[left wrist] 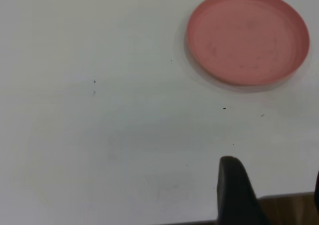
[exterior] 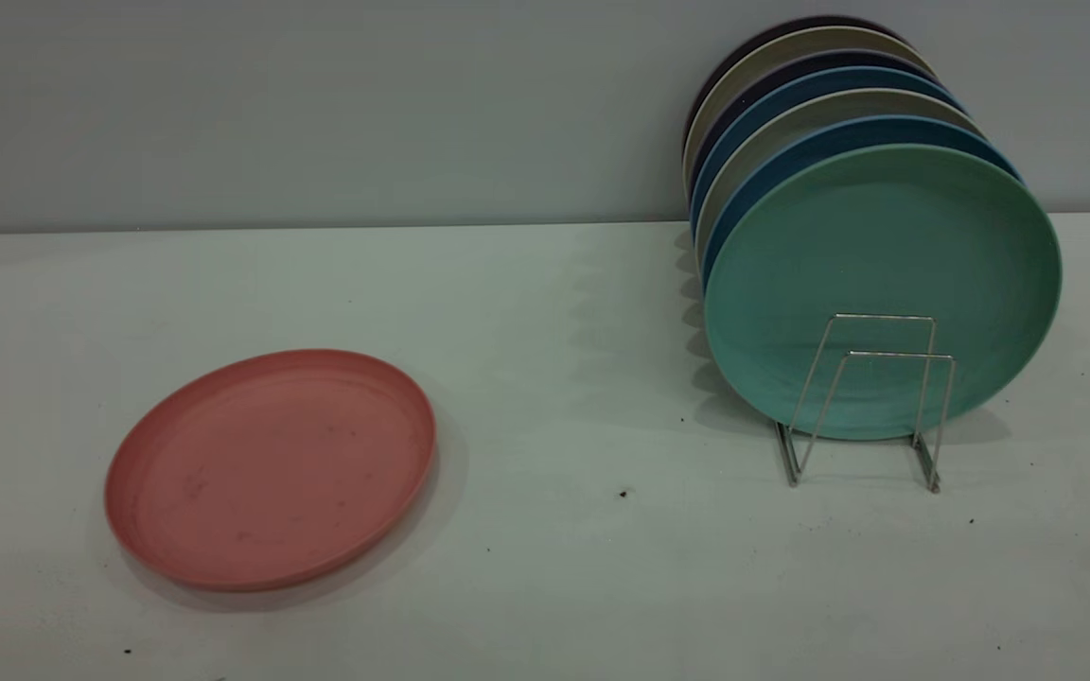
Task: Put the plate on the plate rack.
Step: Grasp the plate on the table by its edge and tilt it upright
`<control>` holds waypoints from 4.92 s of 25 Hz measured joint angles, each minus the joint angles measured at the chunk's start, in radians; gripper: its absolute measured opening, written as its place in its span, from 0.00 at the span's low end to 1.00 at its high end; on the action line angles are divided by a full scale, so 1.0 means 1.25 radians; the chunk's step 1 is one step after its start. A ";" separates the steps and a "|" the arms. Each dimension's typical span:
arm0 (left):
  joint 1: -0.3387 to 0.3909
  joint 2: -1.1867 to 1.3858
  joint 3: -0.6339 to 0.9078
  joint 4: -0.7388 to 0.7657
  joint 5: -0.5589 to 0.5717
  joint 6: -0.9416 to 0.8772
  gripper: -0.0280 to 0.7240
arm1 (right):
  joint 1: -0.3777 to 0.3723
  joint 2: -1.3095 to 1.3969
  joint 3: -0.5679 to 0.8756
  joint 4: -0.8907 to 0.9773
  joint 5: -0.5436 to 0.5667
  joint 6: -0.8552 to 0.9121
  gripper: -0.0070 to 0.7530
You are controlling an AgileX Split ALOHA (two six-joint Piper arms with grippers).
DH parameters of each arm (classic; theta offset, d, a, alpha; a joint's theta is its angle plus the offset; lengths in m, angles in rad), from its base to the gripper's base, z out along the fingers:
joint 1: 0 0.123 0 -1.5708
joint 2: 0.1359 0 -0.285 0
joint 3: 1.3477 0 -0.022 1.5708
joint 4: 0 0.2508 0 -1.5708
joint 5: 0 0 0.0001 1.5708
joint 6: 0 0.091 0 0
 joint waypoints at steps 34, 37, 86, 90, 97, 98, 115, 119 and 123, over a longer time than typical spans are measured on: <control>0.000 0.000 0.000 0.000 0.000 -0.002 0.60 | 0.000 0.000 0.000 0.000 0.000 0.000 0.53; 0.000 0.000 0.000 0.000 0.000 -0.002 0.60 | 0.000 0.000 0.000 0.000 0.000 0.000 0.53; 0.000 0.799 -0.010 -0.138 -0.404 -0.074 0.60 | 0.000 0.542 -0.015 0.253 -0.267 -0.239 0.53; 0.000 0.895 -0.010 -0.200 -0.457 -0.029 0.60 | 0.000 0.549 -0.015 0.266 -0.270 -0.251 0.53; 0.000 1.097 -0.011 -0.325 -0.588 0.079 0.60 | 0.000 0.549 -0.015 0.273 -0.273 -0.258 0.53; 0.000 1.124 -0.014 -0.341 -0.616 0.095 0.60 | 0.000 0.549 -0.015 0.275 -0.273 -0.258 0.53; 0.019 1.586 -0.263 -0.702 -0.677 0.457 0.60 | 0.000 0.605 -0.015 0.434 -0.283 -0.401 0.53; 0.067 1.616 -0.285 -0.705 -0.668 0.462 0.60 | 0.000 0.680 -0.015 0.492 -0.290 -0.452 0.53; 0.114 1.641 -0.299 -0.706 -0.641 0.487 0.60 | 0.000 0.736 -0.015 0.569 -0.293 -0.513 0.53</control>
